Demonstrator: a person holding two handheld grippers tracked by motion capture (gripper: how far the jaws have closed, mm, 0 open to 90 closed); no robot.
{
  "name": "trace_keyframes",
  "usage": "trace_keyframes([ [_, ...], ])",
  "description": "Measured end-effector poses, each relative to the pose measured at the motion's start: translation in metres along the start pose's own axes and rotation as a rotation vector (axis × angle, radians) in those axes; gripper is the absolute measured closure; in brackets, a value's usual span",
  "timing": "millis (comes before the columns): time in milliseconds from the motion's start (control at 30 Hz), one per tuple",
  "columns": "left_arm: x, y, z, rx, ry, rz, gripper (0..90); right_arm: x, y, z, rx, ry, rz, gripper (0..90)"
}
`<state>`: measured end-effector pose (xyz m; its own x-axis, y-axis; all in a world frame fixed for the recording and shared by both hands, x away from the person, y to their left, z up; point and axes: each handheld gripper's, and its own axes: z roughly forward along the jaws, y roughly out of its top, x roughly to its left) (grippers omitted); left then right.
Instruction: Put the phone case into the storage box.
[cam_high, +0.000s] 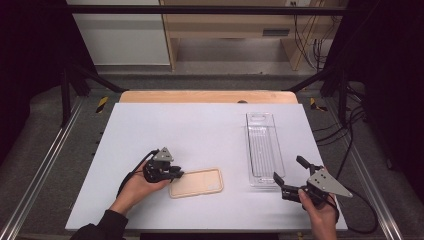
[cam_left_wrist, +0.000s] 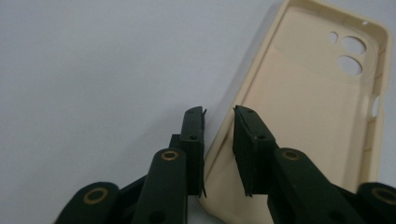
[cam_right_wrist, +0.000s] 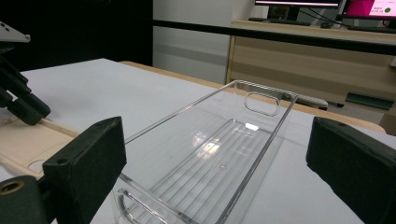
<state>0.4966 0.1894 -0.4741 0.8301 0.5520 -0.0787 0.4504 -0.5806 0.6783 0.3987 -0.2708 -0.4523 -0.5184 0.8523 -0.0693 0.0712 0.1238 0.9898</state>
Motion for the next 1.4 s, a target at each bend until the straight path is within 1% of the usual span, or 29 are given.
trace_keyframes([
  [33, 0.001, 0.0, 0.0, -0.004, -0.012, -0.007, 76.0, 0.0, 0.0, 0.0, 0.001, 0.001, -0.001, 5.2],
  [100, 0.003, -0.002, 0.0, -0.009, -0.028, -0.022, 76.6, 0.0, 0.0, 0.0, 0.004, 0.002, 0.0, 5.2],
  [167, 0.004, -0.002, 0.0, -0.011, -0.036, -0.027, 77.2, 0.0, 0.0, 0.0, 0.004, 0.001, 0.001, 5.3],
  [233, 0.006, -0.002, 0.0, -0.012, -0.047, -0.045, 78.1, 0.0, 0.0, 0.0, 0.003, 0.001, 0.004, 5.3],
  [267, 0.006, -0.002, 0.001, -0.015, -0.047, -0.056, 79.0, -0.001, 0.0, 0.0, 0.001, 0.0, 0.002, 5.3],
  [333, 0.006, -0.001, 0.0, -0.007, -0.044, -0.054, 83.1, -0.001, 0.0, -0.001, 0.0, 0.0, 0.006, 5.2],
  [433, 0.005, -0.001, 0.0, -0.001, -0.039, -0.052, 85.1, -0.001, 0.0, -0.001, 0.002, 0.001, 0.008, 5.2],
  [533, 0.003, -0.001, -0.001, 0.005, -0.022, -0.047, 87.1, -0.001, 0.0, 0.0, 0.003, 0.002, 0.007, 5.2],
  [667, -0.005, 0.001, -0.002, 0.017, 0.03, 0.005, 87.8, 0.0, 0.0, -0.001, 0.005, -0.001, 0.007, 5.1],
  [733, -0.009, 0.0, -0.002, 0.015, 0.053, 0.02, 87.9, -0.001, 0.0, -0.001, 0.001, -0.003, 0.007, 5.1],
  [800, -0.013, 0.0, -0.004, -0.011, 0.076, 0.03, 88.1, -0.001, 0.0, -0.001, 0.0, -0.002, 0.008, 5.1],
  [900, -0.017, 0.0, -0.009, -0.047, 0.109, 0.035, 88.1, 0.0, 0.0, -0.001, 0.003, -0.001, 0.007, 5.1],
  [967, -0.018, -0.001, -0.012, -0.069, 0.122, 0.036, 88.1, 0.0, 0.0, -0.001, 0.003, 0.003, 0.005, 5.0],
  [1067, -0.018, -0.004, -0.018, -0.118, 0.136, 0.024, 88.1, 0.001, 0.001, -0.001, 0.006, 0.006, 0.0, 4.9],
  [1100, -0.019, -0.006, -0.02, -0.145, 0.141, 0.022, 88.1, 0.001, 0.001, -0.001, 0.004, 0.004, 0.001, 4.9],
  [1133, -0.019, -0.007, -0.022, -0.157, 0.143, 0.023, 88.1, 0.001, 0.001, -0.001, 0.004, 0.004, 0.001, 4.9],
  [1200, -0.021, -0.007, -0.026, -0.197, 0.158, 0.024, 88.1, 0.001, 0.001, -0.002, 0.003, 0.004, 0.001, 4.9],
  [1267, -0.022, -0.007, -0.03, -0.233, 0.159, 0.022, 88.1, 0.001, 0.002, -0.002, 0.005, 0.006, 0.003, 4.5],
  [1300, -0.025, -0.007, -0.033, -0.264, 0.161, 0.032, 88.1, 0.002, 0.003, -0.002, 0.011, 0.015, 0.012, 3.6],
  [1333, -0.025, -0.007, -0.033, -0.264, 0.161, 0.032, 88.1, 0.002, 0.003, -0.002, 0.011, 0.015, 0.012, 3.6],
  [1400, -0.029, -0.006, -0.035, -0.284, 0.182, 0.044, 88.1, 0.002, 0.005, -0.002, 0.023, 0.013, 0.03, 3.2],
])
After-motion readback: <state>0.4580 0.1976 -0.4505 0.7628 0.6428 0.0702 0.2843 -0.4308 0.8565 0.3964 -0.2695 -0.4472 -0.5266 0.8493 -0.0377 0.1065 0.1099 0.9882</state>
